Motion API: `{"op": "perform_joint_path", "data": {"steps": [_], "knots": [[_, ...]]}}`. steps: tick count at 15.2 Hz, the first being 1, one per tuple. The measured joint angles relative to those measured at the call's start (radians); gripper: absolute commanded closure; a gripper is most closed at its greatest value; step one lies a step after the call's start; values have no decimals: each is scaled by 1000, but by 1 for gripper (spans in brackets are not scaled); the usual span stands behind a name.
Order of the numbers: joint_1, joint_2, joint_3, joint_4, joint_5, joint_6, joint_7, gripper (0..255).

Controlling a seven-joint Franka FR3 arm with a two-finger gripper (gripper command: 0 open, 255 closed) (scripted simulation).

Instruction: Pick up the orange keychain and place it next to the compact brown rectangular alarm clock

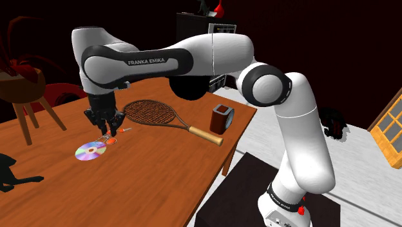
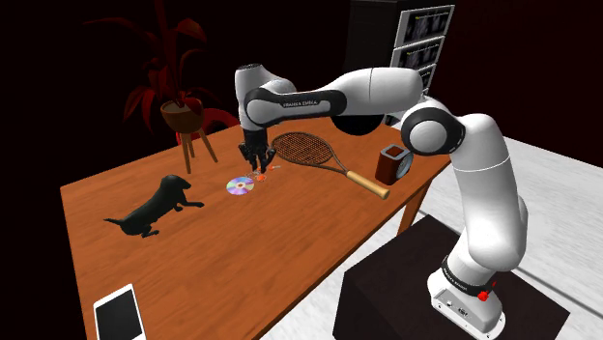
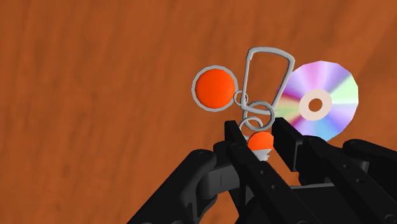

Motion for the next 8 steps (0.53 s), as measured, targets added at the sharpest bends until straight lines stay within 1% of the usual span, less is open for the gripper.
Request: {"op": "perform_joint_path", "data": {"steps": [1,5,8], "knots": [[4,7,0,26,-1,-19,0,255],[9,4,1,75,0,-71,0,255],[18,22,0,145,-4,-123,0,255]]}}
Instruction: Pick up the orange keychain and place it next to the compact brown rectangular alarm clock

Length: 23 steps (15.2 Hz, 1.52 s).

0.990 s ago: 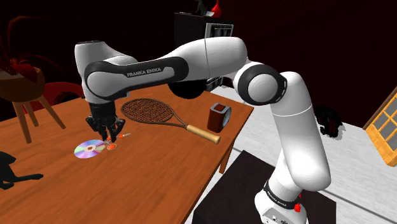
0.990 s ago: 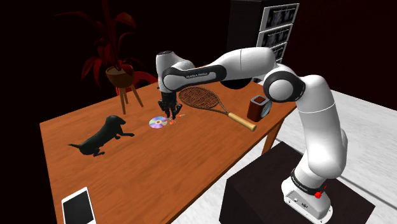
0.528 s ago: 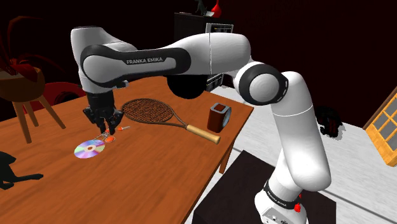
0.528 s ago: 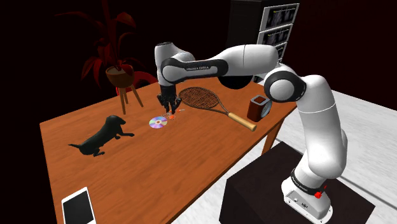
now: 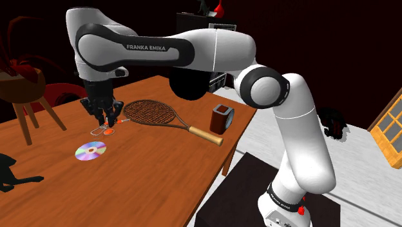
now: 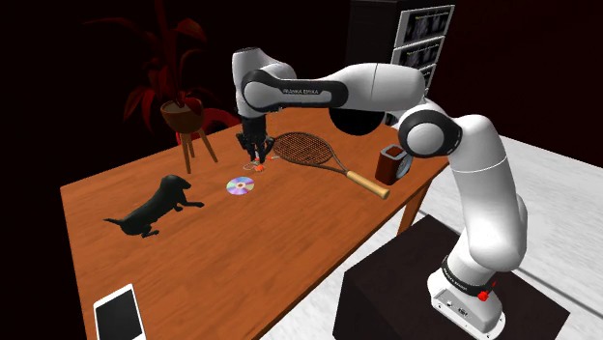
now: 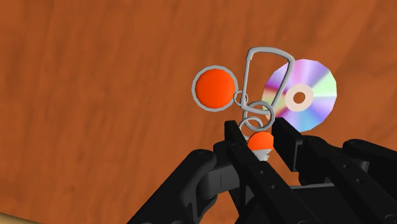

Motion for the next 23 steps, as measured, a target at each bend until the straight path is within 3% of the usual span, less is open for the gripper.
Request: {"op": "perform_joint_path", "data": {"steps": [7,16,23], "knots": [[27,47,-3,173,-11,-124,-1,255],[-172,-289,-11,-328,85,42,-146,255],[-285,-485,-59,-579,146,99,-302,255]]}}
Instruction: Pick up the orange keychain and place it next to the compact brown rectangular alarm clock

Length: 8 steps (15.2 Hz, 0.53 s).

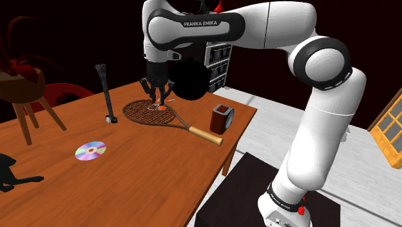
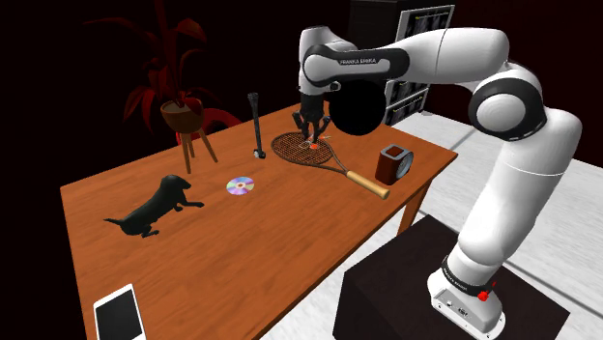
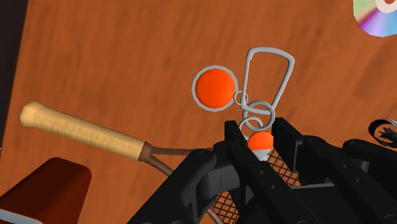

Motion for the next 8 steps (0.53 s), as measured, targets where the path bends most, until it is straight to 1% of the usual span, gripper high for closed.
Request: {"op": "perform_joint_path", "data": {"steps": [4,8], "knots": [[-56,-77,-44,-89,20,11,-102,255],[-97,-134,-85,-164,28,26,-188,255]]}}
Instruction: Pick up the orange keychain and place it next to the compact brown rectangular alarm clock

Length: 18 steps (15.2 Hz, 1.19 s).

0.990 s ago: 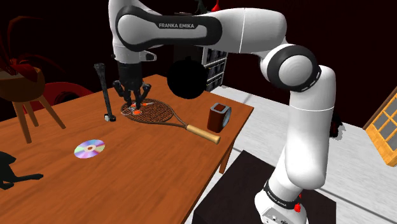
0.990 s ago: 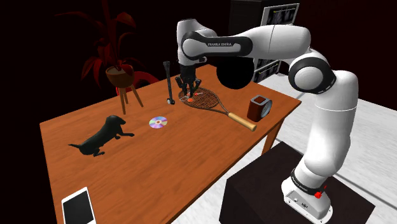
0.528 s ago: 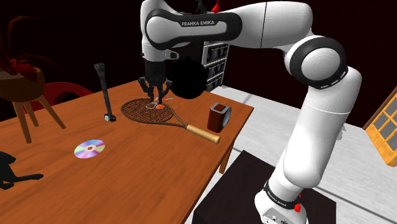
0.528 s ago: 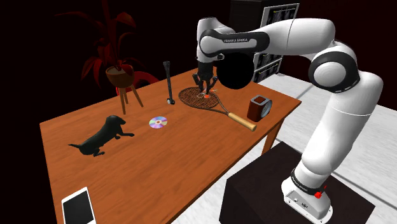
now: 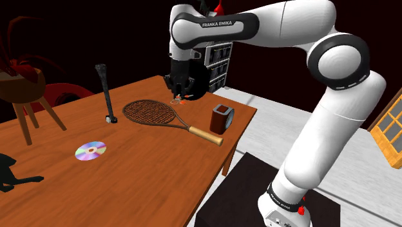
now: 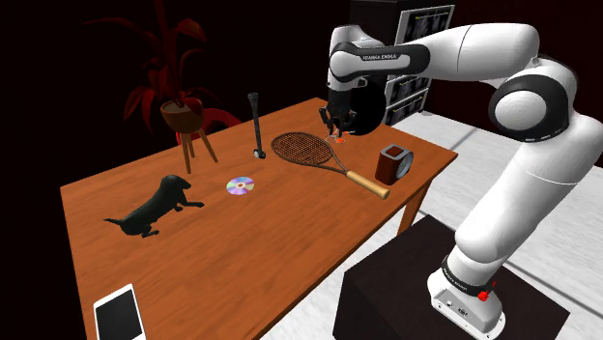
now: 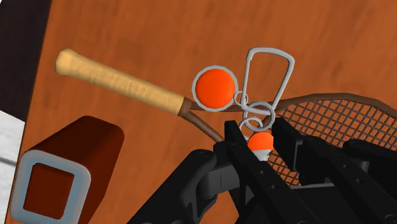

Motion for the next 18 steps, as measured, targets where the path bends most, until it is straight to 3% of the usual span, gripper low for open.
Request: {"op": "perform_joint_path", "data": {"steps": [8,18], "knots": [[-91,-100,-107,-112,-1,4,-198,255],[-196,-120,-241,-125,-30,-10,-430,255]]}}
